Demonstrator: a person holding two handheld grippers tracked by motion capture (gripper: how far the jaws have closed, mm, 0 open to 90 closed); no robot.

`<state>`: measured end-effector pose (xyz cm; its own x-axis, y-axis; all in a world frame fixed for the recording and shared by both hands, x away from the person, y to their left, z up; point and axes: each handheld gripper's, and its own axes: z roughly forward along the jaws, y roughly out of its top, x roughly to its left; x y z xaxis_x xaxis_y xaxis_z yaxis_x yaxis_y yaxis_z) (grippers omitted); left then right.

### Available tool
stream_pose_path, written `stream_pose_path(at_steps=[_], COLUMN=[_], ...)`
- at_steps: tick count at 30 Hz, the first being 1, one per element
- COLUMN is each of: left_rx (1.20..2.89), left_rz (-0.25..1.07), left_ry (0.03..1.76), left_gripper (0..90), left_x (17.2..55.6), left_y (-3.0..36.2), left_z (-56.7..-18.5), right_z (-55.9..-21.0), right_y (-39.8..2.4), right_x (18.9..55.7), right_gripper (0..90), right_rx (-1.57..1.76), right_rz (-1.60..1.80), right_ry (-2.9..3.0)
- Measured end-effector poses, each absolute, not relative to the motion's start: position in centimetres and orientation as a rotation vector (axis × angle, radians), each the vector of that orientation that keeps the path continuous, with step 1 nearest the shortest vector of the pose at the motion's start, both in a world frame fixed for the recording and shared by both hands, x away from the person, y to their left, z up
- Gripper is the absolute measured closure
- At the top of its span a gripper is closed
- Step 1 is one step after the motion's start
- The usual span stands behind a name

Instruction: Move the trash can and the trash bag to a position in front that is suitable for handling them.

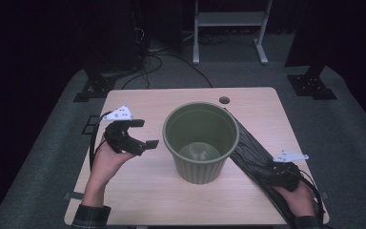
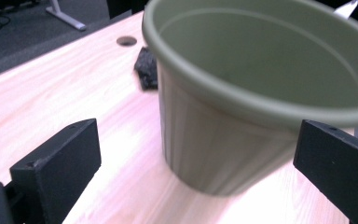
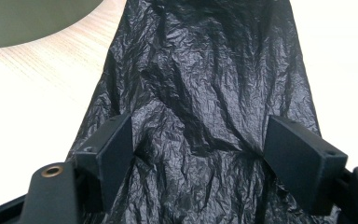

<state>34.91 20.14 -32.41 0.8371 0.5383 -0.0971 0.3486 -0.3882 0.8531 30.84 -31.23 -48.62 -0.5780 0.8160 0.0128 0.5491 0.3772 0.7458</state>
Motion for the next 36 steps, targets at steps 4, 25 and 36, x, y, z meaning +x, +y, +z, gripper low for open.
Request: stream_pose_path(at_steps=[4, 25, 36], left_rx=[2.029, 2.087, 2.207], left_rz=[0.247, 0.266, 0.269], left_ry=[0.669, 0.706, 0.761], left_gripper=[0.0, 0.0, 0.0], left_x=[33.9, 29.8, 29.2], left_y=[21.1, 23.8, 23.6], left_z=[-34.2, -44.7, -47.8], right_z=[-48.6, -48.6, -48.6], right_y=[-31.2, -31.2, -31.2], right_x=[30.8, 30.8, 30.8], right_gripper=[22.9, 22.8, 22.8], right_rx=[1.190, 1.192, 1.192], right_rz=[1.032, 1.031, 1.031], right_ry=[2.284, 2.283, 2.283])
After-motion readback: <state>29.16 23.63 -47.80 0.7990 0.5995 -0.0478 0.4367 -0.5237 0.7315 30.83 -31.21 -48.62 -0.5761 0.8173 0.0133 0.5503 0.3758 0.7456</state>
